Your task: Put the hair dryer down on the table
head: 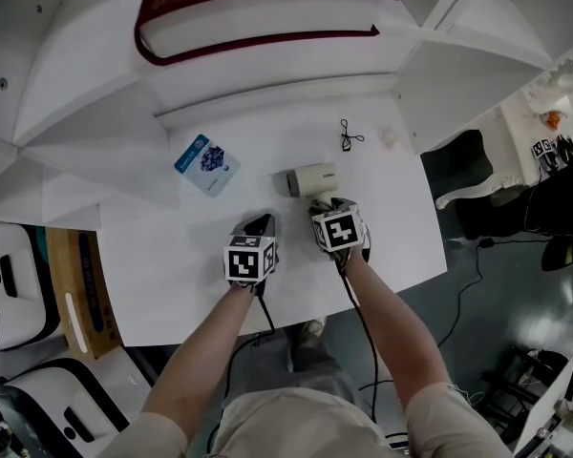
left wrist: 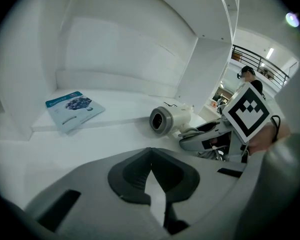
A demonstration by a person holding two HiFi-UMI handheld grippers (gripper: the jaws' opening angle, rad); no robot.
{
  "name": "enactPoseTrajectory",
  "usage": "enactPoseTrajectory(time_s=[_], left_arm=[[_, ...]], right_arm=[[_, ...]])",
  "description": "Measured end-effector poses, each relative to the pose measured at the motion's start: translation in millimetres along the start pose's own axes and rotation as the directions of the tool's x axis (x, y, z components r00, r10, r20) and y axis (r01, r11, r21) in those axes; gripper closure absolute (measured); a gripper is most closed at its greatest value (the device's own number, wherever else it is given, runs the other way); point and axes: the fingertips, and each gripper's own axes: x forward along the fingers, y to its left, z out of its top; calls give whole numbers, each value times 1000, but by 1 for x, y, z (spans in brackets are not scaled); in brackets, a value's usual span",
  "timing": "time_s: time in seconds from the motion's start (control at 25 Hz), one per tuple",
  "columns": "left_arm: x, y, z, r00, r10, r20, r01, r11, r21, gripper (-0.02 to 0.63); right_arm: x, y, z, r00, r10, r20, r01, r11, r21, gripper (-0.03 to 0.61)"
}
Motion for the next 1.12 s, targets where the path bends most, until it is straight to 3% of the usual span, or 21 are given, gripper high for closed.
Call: enactPoseTrajectory(time_s=[0.32, 0.6, 0.8, 0.96, 1.12], left_arm=[[-5, -1, -1, 1000, -17, -20, 17, 1000, -6, 601], [-22, -14, 25, 999, -26, 44, 25, 1000, 13, 600], [-48, -29, 56, 992, -45, 119, 43, 999, 22, 601], [-78, -57, 90, 978, -57, 202, 27, 989, 147, 600], [-113, -86, 121, 956, -86, 282, 17, 971, 238, 601]], right_arm=[[-7, -1, 2, 996, 31, 83, -36, 998, 57, 336], [-61, -11, 34, 975, -21, 222, 15, 999, 29, 334], [-133, -15, 75, 924, -23, 381, 15, 1000, 23, 336], [-195, -9, 104, 867, -16, 498, 17, 1000, 3, 348], [-256, 4, 125, 795, -15, 606, 43, 999, -32, 403]])
